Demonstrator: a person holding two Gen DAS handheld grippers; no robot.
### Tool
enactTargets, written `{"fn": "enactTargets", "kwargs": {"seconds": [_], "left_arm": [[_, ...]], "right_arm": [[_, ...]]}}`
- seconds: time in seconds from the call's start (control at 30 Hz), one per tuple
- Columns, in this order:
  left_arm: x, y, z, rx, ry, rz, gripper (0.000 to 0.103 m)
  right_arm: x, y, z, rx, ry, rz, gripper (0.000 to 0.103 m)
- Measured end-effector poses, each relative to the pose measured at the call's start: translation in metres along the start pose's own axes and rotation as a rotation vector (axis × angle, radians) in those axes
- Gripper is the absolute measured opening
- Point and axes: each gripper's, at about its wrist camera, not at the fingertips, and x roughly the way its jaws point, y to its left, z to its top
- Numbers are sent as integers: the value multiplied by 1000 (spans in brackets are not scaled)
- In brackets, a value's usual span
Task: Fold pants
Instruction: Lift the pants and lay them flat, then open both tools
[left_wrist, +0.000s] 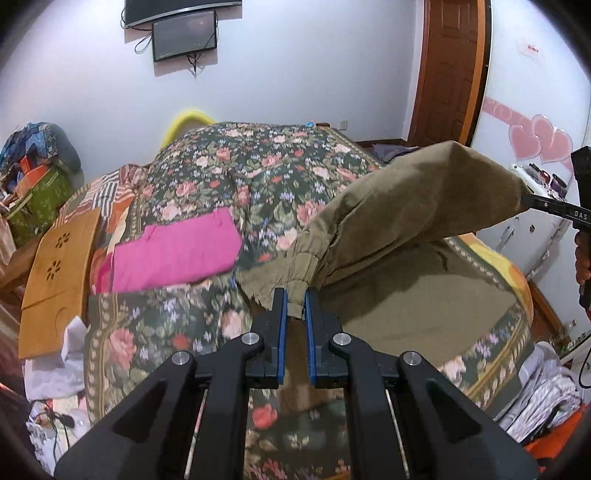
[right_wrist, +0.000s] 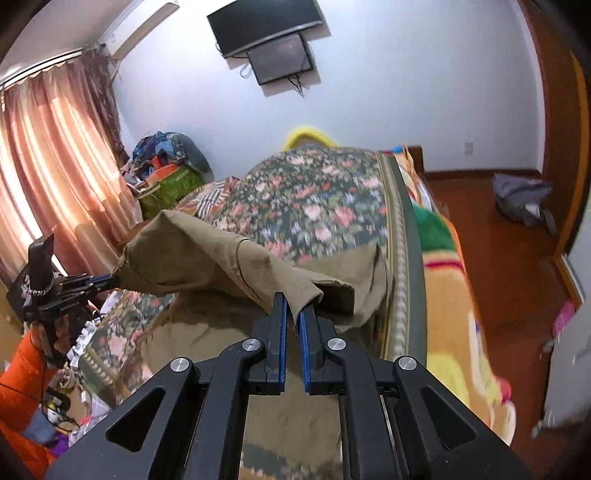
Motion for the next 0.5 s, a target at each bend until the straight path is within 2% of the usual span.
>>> {"fn": "enactTargets", "kwargs": {"seconds": [0.33,0.5], "left_arm": [[8,5,-53,-71,99,-7,10],[6,7,-70,-88,113,15,10]], "right_arm": [[-8,-7,-51,56,66,-37,6],[-5,-10,-73,63,106,-74,6]]}}
